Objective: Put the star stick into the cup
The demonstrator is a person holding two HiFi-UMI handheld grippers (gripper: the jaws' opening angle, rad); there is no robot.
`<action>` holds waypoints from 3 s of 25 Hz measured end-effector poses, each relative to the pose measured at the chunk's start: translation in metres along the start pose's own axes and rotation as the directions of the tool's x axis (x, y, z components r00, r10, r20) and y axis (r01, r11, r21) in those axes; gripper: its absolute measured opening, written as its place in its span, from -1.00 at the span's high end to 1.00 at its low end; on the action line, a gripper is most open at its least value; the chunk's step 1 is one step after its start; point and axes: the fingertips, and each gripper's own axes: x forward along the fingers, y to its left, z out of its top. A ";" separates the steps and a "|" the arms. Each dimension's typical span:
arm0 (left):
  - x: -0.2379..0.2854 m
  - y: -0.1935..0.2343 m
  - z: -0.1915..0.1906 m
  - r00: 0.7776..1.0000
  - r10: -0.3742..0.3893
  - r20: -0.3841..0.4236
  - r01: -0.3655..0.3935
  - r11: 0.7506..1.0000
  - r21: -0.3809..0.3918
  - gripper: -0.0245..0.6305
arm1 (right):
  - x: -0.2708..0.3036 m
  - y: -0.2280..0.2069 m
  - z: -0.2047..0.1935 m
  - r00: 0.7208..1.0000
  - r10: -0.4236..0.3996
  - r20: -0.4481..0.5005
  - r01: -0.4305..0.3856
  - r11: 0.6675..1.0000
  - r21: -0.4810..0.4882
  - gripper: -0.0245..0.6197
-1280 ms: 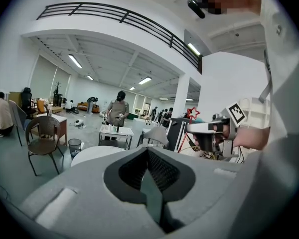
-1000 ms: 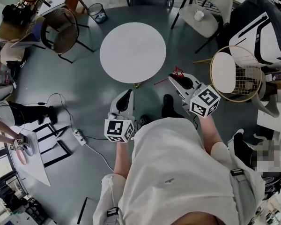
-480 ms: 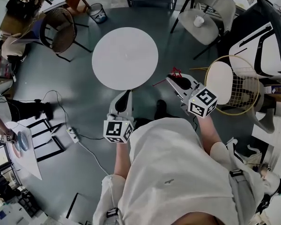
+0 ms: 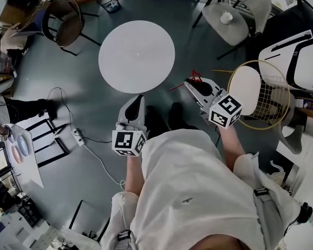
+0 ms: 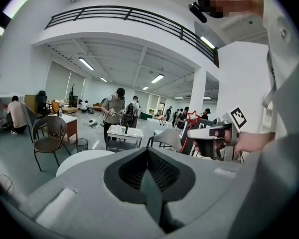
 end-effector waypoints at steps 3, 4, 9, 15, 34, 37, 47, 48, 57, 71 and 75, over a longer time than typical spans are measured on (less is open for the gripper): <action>0.001 0.003 0.001 1.000 0.003 -0.009 -0.003 1.000 -0.001 0.89 | 0.011 0.000 -0.002 1.000 0.010 -0.015 -0.009 1.000 0.009 0.86; 0.002 0.006 0.002 1.000 0.001 -0.012 -0.001 1.000 -0.003 0.89 | 0.016 0.000 -0.001 1.000 0.011 -0.018 -0.011 1.000 0.007 0.86; 0.012 0.029 -0.005 0.999 -0.028 -0.034 0.027 0.999 -0.021 0.89 | 0.043 0.001 0.005 1.000 -0.001 -0.025 0.001 1.000 0.001 0.86; 0.038 0.053 0.013 0.998 -0.070 -0.006 0.070 0.997 -0.027 0.89 | 0.060 -0.014 0.026 0.998 -0.056 -0.015 0.056 0.998 -0.017 0.86; 0.070 0.169 0.057 0.987 -0.160 0.023 0.160 0.987 -0.009 0.89 | 0.172 -0.024 0.088 0.988 -0.154 0.014 0.155 0.986 -0.062 0.86; 0.072 0.180 0.060 0.985 -0.174 0.017 0.174 0.985 -0.006 0.89 | 0.184 -0.026 0.093 0.986 -0.168 0.017 0.169 0.984 -0.062 0.86; 0.085 0.199 0.059 0.987 -0.159 -0.025 0.159 0.987 -0.002 0.89 | 0.211 -0.040 0.097 0.990 -0.142 -0.003 0.141 0.988 -0.056 0.86; 0.087 0.199 0.061 0.989 -0.149 -0.023 0.149 0.989 -0.005 0.89 | 0.213 -0.042 0.098 0.991 -0.131 -0.007 0.131 0.990 -0.055 0.86; 0.106 0.206 0.081 0.999 -0.049 -0.007 0.049 0.998 -0.037 0.89 | 0.245 -0.061 0.112 0.999 -0.018 -0.040 0.017 0.999 -0.041 0.86; 0.128 0.220 0.081 0.994 0.103 -0.041 -0.106 0.991 -0.082 0.89 | 0.298 -0.091 0.080 0.976 0.139 -0.165 -0.137 0.990 0.024 0.86; 0.133 0.219 0.078 0.990 0.133 -0.054 -0.138 0.986 -0.097 0.89 | 0.311 -0.098 0.060 0.962 0.169 -0.213 -0.166 0.986 0.036 0.86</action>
